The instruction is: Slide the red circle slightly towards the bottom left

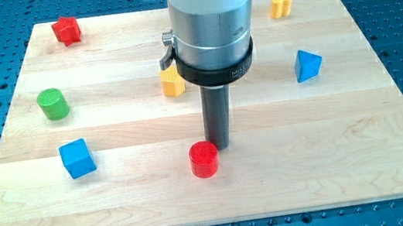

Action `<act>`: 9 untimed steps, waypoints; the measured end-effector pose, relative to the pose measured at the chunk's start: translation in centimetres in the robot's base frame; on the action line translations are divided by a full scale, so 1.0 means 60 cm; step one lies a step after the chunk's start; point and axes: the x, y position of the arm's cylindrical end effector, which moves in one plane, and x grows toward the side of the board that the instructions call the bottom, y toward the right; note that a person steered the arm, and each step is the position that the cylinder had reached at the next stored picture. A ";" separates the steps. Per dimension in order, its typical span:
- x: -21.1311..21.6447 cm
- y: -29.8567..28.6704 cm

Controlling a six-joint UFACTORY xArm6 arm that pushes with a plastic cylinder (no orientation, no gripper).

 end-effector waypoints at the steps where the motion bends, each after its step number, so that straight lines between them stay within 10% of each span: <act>1: -0.030 -0.037; 9: -0.026 -0.161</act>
